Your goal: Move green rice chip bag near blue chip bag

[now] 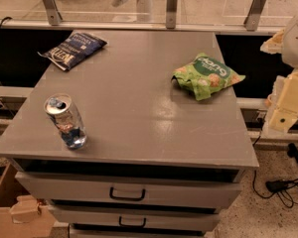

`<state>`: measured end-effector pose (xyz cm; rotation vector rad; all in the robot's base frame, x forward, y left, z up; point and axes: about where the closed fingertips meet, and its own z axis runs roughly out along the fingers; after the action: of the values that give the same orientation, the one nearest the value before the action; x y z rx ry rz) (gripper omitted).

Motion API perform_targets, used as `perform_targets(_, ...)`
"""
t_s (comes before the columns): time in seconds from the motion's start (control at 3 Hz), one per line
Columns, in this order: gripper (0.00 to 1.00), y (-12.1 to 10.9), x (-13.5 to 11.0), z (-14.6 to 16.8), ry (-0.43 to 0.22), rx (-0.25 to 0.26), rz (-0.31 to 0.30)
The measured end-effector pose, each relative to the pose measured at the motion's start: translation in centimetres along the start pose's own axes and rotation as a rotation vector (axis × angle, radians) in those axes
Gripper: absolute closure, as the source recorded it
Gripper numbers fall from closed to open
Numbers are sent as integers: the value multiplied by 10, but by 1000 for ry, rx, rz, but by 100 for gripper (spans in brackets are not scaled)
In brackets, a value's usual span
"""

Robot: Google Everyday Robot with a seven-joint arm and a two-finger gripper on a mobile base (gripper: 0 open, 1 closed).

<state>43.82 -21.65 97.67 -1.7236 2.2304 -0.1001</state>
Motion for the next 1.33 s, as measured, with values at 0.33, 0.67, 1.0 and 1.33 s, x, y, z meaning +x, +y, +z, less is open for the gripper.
perform_targets(0.33, 0, 0, 0, 0, 0, 0, 0)
perform_targets(0.67, 0, -18, -6, 10, -19, 4, -7)
perform_targets(1.0, 0, -56, -14, 34, -66, 20, -5)
perform_targets(1.33, 0, -97, -16, 64, -112, 48, 23)
